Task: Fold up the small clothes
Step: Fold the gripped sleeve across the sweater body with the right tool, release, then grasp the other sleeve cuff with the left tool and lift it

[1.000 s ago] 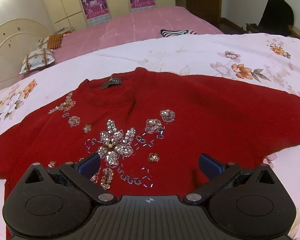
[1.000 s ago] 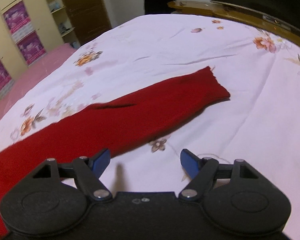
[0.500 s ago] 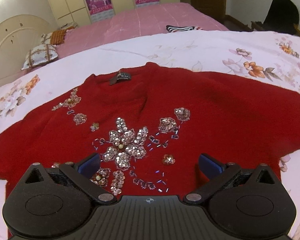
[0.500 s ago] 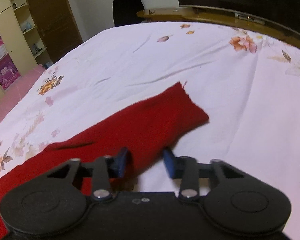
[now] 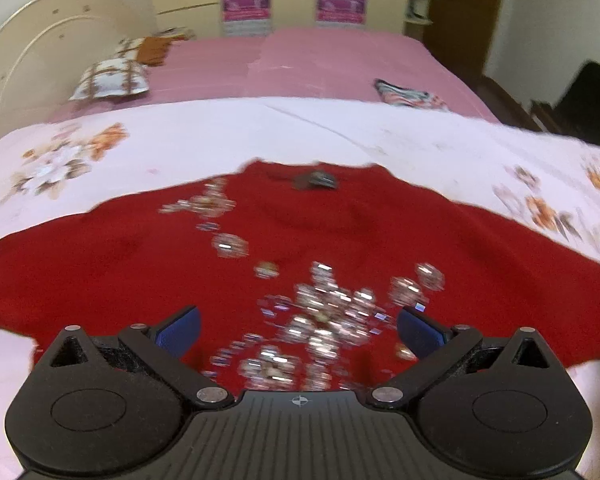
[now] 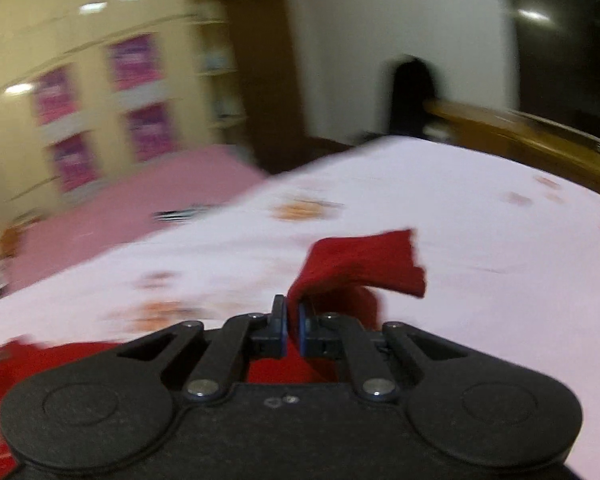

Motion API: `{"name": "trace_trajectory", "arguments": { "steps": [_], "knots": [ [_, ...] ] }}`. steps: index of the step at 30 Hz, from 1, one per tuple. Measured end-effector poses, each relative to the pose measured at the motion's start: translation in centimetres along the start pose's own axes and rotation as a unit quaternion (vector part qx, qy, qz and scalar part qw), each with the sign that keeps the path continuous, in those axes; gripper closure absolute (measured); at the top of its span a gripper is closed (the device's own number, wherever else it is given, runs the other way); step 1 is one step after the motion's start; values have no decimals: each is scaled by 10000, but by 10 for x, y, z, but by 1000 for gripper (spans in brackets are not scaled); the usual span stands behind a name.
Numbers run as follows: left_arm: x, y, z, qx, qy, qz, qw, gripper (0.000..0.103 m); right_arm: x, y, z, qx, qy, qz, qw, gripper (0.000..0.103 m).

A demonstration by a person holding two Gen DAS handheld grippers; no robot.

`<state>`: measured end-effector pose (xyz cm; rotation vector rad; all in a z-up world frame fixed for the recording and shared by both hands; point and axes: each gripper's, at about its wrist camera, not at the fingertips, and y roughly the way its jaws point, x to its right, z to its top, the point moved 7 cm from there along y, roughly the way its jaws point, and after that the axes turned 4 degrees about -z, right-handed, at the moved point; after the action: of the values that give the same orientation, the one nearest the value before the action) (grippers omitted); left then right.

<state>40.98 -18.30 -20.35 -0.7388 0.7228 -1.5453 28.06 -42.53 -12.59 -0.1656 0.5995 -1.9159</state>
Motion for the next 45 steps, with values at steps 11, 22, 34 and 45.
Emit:
{"name": "trace_trajectory", "arguments": {
  "steps": [11, 22, 34, 45],
  "knots": [
    [-87, -9, -2, 53, -915, -11, 9958, 0, -220, -4, -106, -1443, -1093, 2553, 9498, 90],
    [-50, 18, -32, -645, -1124, -1099, 9855, 0, -160, -17, -88, -1089, -1281, 2132, 9624, 39],
    [-48, 39, -56, -689, -2818, -2025, 9353, 42, -93, -17, -99, -1156, -677, 1544, 9789, 39],
    [-46, 51, -35, -252, -2989, -2046, 9318, 96, -71, -22, -101, -1074, -593, 1101, 9863, 39]
  ]
}}
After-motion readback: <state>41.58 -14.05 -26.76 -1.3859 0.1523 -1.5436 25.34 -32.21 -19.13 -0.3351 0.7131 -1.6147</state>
